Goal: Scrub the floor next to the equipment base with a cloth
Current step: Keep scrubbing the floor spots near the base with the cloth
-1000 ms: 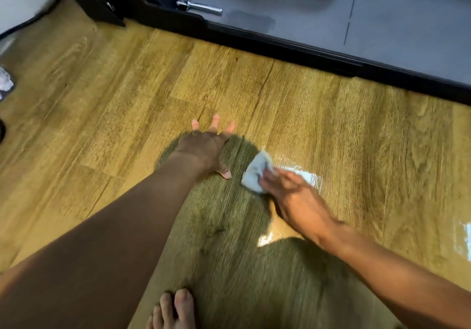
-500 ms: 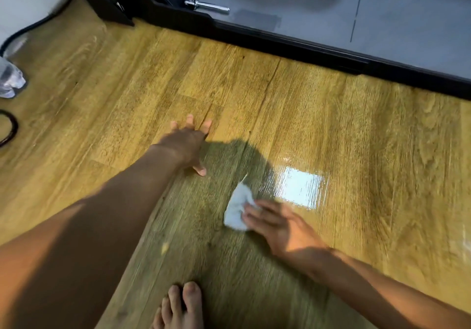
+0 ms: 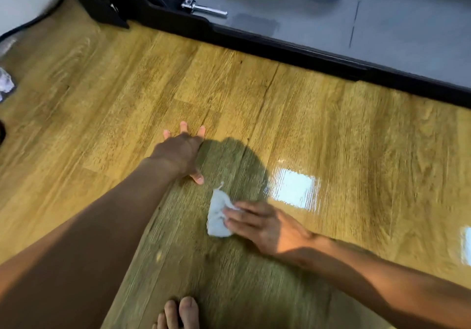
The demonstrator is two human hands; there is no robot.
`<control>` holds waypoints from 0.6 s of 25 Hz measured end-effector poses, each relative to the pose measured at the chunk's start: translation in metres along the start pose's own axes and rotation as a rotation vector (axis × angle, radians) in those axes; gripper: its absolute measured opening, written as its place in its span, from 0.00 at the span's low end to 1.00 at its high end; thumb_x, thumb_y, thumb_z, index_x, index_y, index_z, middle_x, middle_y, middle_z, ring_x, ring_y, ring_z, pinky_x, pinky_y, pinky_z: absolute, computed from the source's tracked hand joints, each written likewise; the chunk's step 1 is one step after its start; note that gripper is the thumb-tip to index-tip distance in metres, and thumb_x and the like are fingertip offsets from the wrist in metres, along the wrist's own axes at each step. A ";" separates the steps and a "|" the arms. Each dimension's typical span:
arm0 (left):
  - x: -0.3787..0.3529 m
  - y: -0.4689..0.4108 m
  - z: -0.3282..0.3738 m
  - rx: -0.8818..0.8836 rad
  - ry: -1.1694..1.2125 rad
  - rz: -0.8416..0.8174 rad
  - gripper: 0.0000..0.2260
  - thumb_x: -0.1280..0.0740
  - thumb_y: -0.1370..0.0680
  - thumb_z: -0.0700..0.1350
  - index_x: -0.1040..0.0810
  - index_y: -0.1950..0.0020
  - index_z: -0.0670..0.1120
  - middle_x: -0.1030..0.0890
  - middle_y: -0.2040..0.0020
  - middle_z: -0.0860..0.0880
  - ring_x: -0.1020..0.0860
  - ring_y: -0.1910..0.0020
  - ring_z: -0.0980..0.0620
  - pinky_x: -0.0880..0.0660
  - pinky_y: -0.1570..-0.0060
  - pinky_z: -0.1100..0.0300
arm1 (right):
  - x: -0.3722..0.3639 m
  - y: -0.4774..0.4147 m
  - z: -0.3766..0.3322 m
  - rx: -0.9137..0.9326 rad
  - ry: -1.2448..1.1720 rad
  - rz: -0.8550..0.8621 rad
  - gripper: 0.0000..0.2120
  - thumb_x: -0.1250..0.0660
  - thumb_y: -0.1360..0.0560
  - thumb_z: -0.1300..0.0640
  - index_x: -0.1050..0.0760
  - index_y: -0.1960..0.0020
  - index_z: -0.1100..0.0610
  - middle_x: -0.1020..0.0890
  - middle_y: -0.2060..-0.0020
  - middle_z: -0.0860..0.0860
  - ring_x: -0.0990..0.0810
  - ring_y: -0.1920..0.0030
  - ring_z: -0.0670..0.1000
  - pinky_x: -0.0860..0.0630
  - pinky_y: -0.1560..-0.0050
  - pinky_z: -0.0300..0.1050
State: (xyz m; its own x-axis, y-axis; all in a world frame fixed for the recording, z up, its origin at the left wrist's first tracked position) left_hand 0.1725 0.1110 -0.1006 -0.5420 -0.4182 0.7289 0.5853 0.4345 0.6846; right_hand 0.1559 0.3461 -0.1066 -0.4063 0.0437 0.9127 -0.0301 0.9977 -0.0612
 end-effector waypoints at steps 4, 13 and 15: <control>0.000 0.002 0.001 -0.004 -0.024 0.011 0.56 0.22 0.35 0.55 0.62 0.22 0.54 0.63 0.23 0.42 0.57 0.26 0.31 0.40 0.30 0.39 | 0.018 -0.034 0.058 0.002 -0.033 -0.060 0.20 0.41 0.23 0.62 0.29 0.32 0.57 0.29 0.31 0.52 0.35 0.29 0.52 0.42 0.27 0.44; 0.006 0.004 0.007 0.002 -0.074 -0.032 0.57 0.23 0.34 0.55 0.64 0.22 0.52 0.64 0.23 0.40 0.56 0.26 0.31 0.40 0.30 0.40 | 0.019 -0.033 0.069 -0.089 -0.018 -0.025 0.25 0.28 0.30 0.67 0.27 0.34 0.56 0.26 0.34 0.53 0.29 0.32 0.54 0.26 0.37 0.53; 0.005 0.003 0.007 0.008 -0.078 -0.037 0.57 0.23 0.34 0.55 0.64 0.22 0.52 0.65 0.24 0.39 0.56 0.26 0.30 0.40 0.30 0.39 | 0.030 -0.043 0.091 -0.025 -0.015 -0.005 0.22 0.29 0.28 0.65 0.25 0.36 0.55 0.25 0.34 0.52 0.30 0.33 0.49 0.30 0.34 0.48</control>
State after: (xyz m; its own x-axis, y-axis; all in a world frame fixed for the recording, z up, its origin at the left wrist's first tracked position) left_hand 0.1674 0.1157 -0.0943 -0.6083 -0.3710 0.7017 0.5597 0.4263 0.7106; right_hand 0.0617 0.2994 -0.1134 -0.4198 0.0378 0.9068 -0.0097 0.9989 -0.0462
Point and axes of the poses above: each hand's wrist, its own y-axis away from the middle knuckle, its own x-axis out of the back of the hand, z = x × y, the point moved 4 cm from there along -y, towards the middle knuckle
